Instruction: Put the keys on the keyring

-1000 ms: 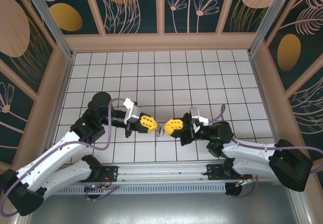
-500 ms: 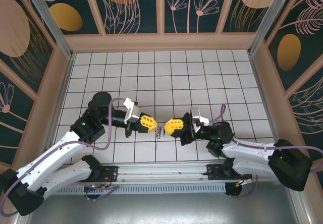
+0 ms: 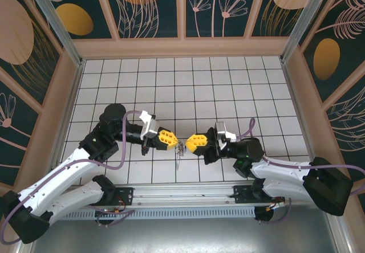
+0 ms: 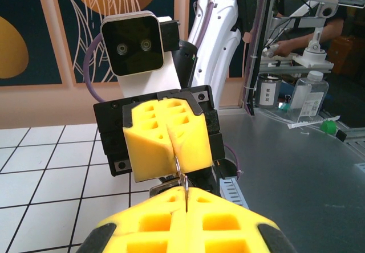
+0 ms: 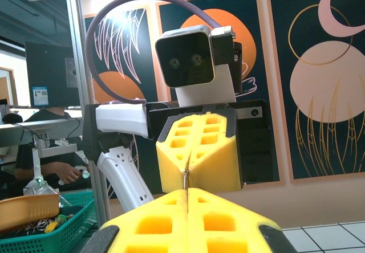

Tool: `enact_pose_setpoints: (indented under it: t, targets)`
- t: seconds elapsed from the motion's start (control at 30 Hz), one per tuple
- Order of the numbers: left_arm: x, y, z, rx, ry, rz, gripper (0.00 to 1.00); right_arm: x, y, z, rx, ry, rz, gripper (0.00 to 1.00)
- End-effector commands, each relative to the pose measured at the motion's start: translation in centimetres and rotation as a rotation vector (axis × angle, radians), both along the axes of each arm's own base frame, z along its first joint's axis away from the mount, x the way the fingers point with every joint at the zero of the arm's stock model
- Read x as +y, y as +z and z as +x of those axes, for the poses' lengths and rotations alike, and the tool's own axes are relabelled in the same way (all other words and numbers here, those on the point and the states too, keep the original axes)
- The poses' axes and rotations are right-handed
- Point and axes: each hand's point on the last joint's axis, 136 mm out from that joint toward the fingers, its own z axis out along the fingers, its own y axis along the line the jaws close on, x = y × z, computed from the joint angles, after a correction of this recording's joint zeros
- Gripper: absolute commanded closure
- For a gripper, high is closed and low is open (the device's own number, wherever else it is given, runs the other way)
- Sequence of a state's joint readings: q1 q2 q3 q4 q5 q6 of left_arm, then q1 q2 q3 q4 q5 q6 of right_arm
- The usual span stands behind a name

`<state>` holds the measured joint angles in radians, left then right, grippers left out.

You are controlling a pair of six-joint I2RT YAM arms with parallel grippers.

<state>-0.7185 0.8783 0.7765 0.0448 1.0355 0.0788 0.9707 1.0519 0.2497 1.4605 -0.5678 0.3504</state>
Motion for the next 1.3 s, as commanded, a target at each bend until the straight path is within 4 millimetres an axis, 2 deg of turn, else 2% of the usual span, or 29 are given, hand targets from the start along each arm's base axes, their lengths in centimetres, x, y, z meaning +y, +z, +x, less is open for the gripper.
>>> enact_pose_setpoints:
  t: [0.0, 1.27]
  targets:
    - [0.13, 1.62, 0.02, -0.049, 0.002, -0.034, 1.00, -0.85, 0.96, -0.29, -0.019, -0.015, 0.053, 1.00]
    - [-0.07, 1.68, 0.19, -0.048, -0.003, -0.031, 1.00, -0.77, 0.78, -0.02, -0.027, -0.014, 0.050, 1.00]
